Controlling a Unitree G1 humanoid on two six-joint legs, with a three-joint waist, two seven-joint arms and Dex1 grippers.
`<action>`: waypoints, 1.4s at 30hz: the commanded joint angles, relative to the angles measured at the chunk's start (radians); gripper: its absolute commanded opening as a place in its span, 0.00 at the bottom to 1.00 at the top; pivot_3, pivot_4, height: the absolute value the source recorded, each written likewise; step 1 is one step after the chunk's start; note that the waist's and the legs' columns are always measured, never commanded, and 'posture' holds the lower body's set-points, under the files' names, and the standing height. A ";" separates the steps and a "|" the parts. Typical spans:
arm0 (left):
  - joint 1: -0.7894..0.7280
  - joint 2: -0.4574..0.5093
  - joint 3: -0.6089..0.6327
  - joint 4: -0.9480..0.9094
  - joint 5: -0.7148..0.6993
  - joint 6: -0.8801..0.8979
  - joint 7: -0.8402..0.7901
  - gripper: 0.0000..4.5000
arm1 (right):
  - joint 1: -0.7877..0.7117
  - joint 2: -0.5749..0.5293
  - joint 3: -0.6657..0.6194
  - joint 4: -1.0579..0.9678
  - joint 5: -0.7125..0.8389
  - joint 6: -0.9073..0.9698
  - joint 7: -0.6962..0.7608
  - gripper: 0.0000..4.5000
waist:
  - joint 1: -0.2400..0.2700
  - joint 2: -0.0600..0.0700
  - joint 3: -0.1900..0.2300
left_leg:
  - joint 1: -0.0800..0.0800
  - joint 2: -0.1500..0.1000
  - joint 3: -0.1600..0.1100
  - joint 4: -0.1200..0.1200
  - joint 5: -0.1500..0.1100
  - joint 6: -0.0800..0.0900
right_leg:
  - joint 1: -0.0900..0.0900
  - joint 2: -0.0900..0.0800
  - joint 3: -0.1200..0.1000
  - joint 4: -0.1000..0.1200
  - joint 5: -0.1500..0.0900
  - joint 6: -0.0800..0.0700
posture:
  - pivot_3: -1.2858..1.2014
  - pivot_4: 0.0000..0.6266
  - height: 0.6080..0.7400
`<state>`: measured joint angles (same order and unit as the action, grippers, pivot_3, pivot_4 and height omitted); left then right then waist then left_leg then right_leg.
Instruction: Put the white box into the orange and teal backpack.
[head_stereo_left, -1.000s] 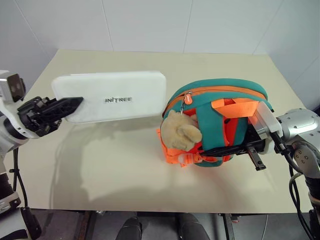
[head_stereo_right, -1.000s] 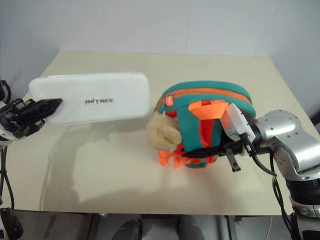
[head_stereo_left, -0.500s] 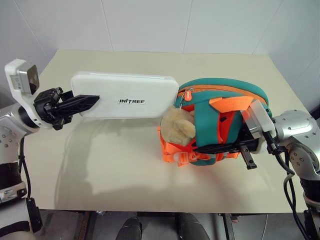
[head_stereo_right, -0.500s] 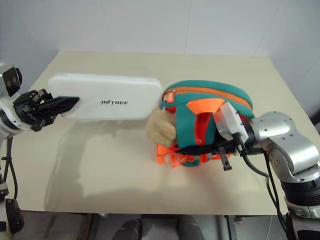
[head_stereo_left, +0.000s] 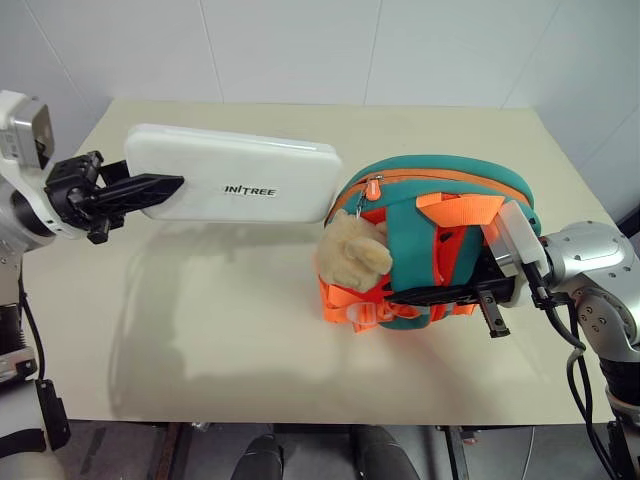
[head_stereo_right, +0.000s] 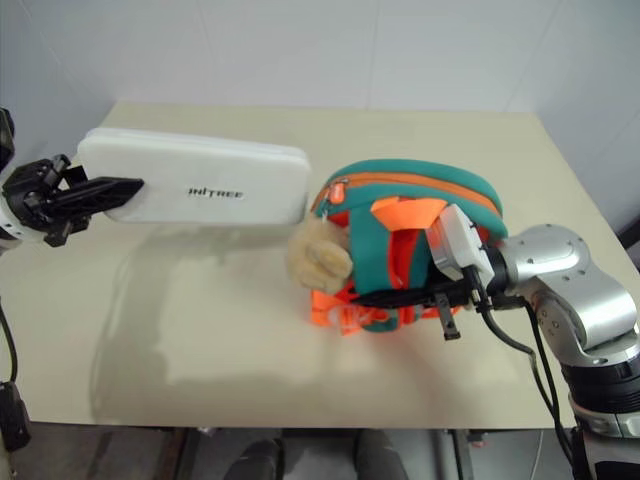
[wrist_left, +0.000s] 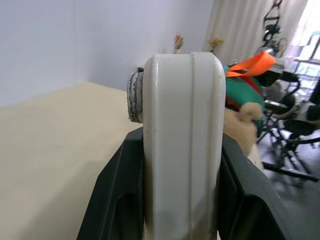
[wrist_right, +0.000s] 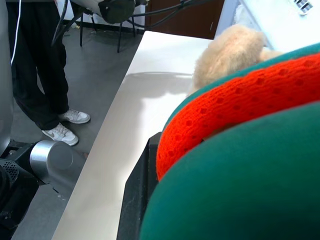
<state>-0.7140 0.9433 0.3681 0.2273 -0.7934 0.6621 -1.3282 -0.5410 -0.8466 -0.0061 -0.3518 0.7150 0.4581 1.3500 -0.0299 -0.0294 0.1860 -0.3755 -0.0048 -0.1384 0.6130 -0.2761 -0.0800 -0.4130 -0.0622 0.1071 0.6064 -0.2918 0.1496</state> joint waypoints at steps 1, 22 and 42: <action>-0.053 0.018 0.004 0.034 0.020 -0.050 -0.024 0.29 | 0.003 -0.004 -0.033 -0.016 0.018 -0.014 0.015 0.11 | 0.001 0.000 0.000 | 0.000 0.000 0.000 0.000 0.000 0.000 | 0.000 0.000 0.000 0.000 0.000 0.000 | 0.52 0.24 1.00; -0.141 -0.070 -0.151 0.043 0.061 -0.068 -0.126 0.29 | -0.025 0.025 -0.012 0.029 -0.022 -0.045 0.025 0.11 | 0.001 0.000 0.000 | 0.000 0.000 0.000 0.001 0.000 0.000 | 0.000 0.000 0.000 0.004 0.000 0.000 | 0.52 0.24 1.00; -0.254 -0.218 -0.344 -0.032 0.175 -0.087 -0.135 0.29 | -0.048 0.061 0.009 0.051 -0.055 -0.060 0.031 0.11 | -0.003 0.000 0.000 | 0.000 0.000 0.000 0.001 0.000 0.000 | 0.000 0.001 0.000 0.004 0.000 0.000 | 0.52 0.24 1.00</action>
<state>-0.9383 0.7255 0.0316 0.2489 -0.6100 0.5762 -1.4324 -0.5656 -0.7899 0.0135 -0.2872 0.6574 0.4130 1.3822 -0.0326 -0.0294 0.1860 -0.3755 -0.0044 -0.1382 0.6139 -0.2762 -0.0798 -0.4132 -0.0616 0.1069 0.6105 -0.2917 0.1498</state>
